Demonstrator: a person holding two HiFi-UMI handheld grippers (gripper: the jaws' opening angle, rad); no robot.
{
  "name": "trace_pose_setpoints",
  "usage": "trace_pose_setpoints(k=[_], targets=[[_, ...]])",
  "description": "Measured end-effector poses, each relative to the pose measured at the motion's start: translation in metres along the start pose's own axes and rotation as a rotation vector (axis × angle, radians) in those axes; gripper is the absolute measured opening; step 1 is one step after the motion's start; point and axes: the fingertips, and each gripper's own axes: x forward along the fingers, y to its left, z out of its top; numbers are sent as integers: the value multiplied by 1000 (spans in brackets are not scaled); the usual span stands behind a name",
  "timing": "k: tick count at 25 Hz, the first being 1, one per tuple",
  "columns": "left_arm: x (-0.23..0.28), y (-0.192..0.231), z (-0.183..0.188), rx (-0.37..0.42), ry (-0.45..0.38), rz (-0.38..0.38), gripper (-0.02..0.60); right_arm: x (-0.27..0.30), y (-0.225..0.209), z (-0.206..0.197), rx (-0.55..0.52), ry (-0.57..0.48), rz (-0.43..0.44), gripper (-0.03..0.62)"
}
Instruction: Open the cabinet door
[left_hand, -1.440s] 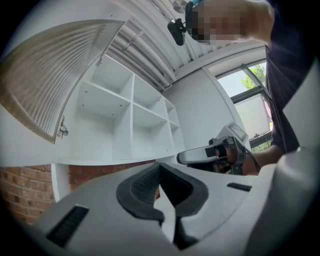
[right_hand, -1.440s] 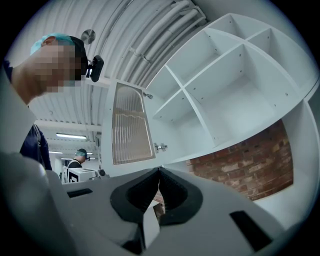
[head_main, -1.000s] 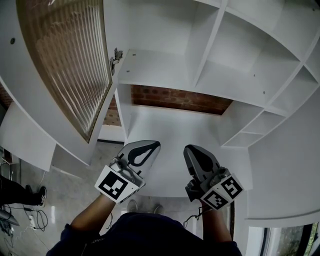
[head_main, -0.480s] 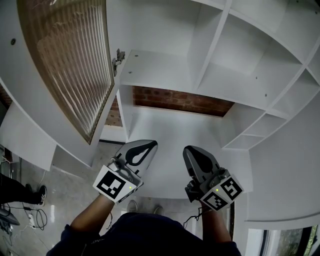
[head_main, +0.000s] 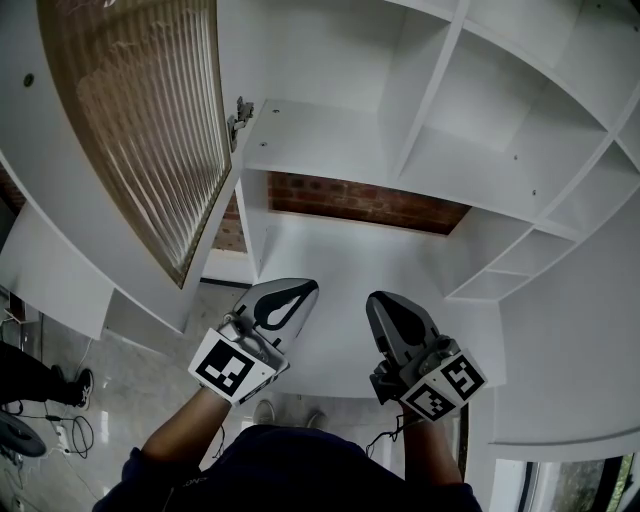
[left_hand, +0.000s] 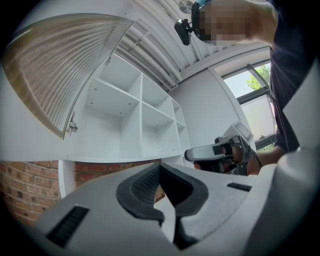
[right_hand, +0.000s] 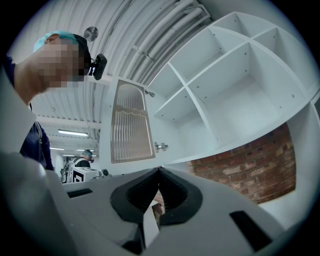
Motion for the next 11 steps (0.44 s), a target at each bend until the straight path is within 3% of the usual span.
trace_pose_setpoints(k=[11], targets=[[3, -3, 4, -3, -20, -7, 8, 0, 0, 1, 2, -4, 3, 25]])
